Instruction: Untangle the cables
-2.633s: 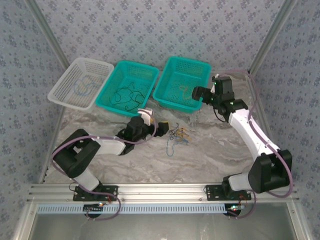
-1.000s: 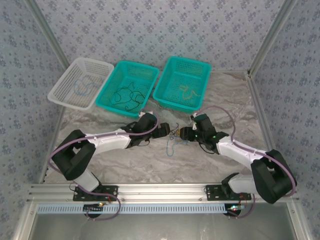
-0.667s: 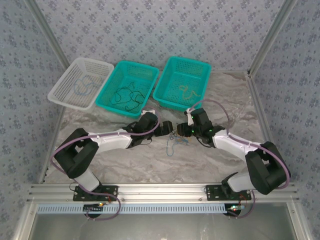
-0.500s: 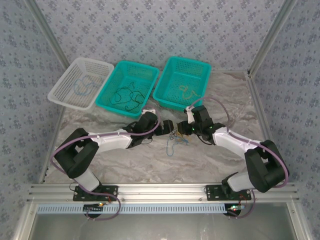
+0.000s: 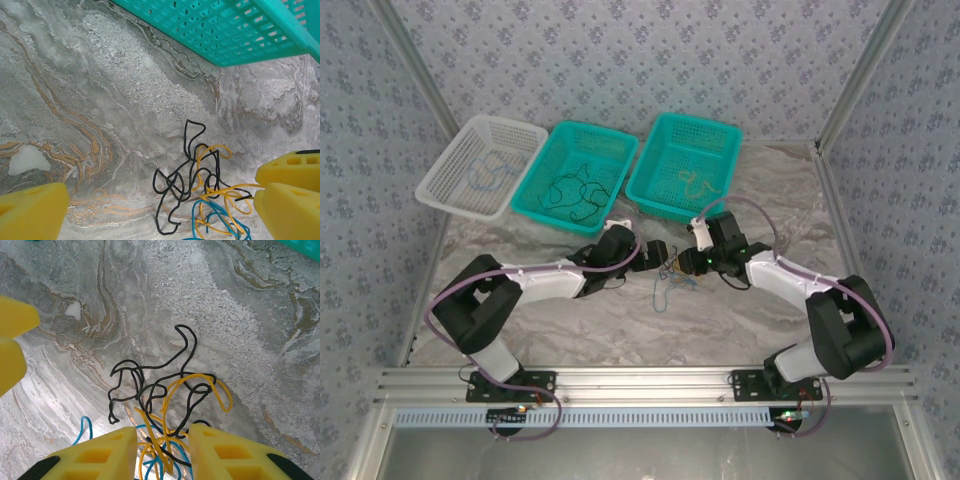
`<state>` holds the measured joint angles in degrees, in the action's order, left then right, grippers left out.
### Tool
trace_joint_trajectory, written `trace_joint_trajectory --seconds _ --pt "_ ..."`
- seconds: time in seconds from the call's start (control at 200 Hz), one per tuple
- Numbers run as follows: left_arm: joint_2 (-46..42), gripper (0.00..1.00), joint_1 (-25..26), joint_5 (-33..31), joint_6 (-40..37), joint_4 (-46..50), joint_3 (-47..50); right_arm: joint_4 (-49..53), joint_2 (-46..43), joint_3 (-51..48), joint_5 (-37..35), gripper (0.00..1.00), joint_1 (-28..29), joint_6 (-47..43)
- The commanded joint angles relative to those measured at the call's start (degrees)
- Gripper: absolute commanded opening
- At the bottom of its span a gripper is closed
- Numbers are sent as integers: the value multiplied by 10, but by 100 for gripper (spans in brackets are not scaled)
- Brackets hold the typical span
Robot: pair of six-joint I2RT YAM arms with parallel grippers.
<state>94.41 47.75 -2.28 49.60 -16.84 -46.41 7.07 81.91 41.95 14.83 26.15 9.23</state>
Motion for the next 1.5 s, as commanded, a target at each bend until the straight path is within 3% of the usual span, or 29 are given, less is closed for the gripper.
trace_joint_trajectory --seconds 0.0,0.315,0.59,0.765,1.004,1.134,1.399,1.494 --pt "2 99 4 -9 5 -15 7 -1 16 22 13 33 -4 -14" --pt "2 99 3 -2 -5 -18 4 -20 21 17 17 18 -9 4" --pt "0 99 -2 58 -48 -139 41 -32 1 5 22 0 -4 -16" --pt "-1 99 -24 84 -72 -186 62 -31 -6 5 29 0 2 -13" --pt "-21 99 -29 90 -209 -160 63 -33 -19 8 25 0 9 29" --pt "-34 99 -37 104 -246 -168 69 -7 -21 24 41 0 13 34" --pt "-49 99 -63 154 -286 -263 118 0 -59 31 61 0 13 69" --pt "-59 100 -63 194 -333 -246 113 10 -74 34 72 0 12 49"
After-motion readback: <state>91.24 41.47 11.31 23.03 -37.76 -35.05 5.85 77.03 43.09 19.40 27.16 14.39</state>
